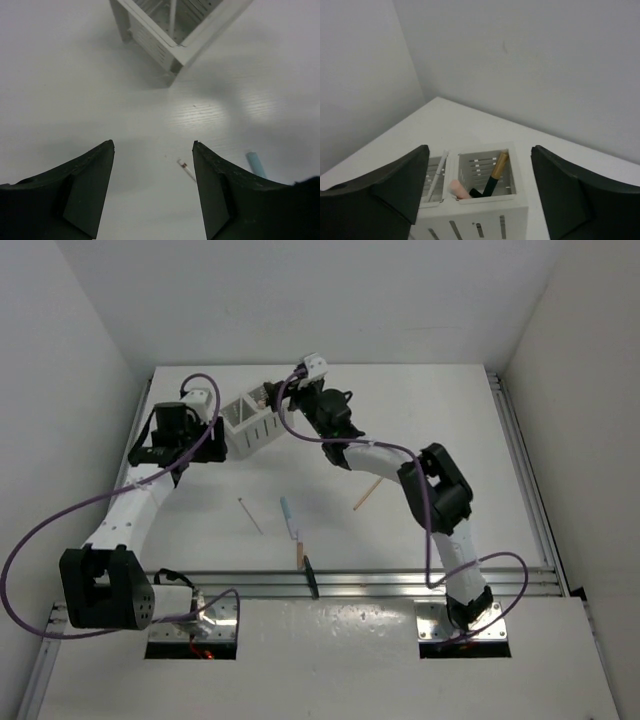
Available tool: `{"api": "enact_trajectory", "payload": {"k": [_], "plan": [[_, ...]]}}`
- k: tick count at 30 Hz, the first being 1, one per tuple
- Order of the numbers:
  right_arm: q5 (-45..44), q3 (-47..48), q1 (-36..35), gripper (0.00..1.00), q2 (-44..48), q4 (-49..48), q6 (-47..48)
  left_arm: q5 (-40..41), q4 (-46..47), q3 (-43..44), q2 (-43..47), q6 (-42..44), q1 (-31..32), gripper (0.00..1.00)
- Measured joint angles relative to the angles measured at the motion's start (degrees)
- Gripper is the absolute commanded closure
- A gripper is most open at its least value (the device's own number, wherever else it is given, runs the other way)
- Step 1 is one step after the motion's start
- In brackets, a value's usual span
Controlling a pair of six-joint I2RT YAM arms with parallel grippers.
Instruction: Organize the makeup
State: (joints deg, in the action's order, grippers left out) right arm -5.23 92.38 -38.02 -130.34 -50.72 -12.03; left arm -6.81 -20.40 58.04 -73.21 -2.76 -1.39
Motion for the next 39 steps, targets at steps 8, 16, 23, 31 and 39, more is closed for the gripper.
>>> {"api": "enact_trajectory", "payload": {"k": [8,16,23,31,39], "plan": [[-14.8,-16.8,-4.1,0.00,27.6,16.5,7.1,2.9,-4.5,-4.3,-0.3,-20.2,9.2,0.30],[-25.8,-22.5,-9.0,0.09,40.0,51.6,1.2,10.9,-8.7,-6.6,-11.9,-34.7,14.7,0.36],[-32.2,-38.0,-13.2,0.16,44.8,63.7,-2.5,15.4,-8.8,-6.3,-19.7,-38.1,15.5,0.51],[-36.4,-43.5,-13.6,0.22,51.4,66.2,-5.2,18.3,-8.0,-5.1,-22.4,-38.4,15.6,0.91],[-36.8,-45.1,-11.0,0.28,53.0,65.3,-5.9,18.4,-7.6,-4.4,-23.0,-38.2,15.3,1.00]]}}
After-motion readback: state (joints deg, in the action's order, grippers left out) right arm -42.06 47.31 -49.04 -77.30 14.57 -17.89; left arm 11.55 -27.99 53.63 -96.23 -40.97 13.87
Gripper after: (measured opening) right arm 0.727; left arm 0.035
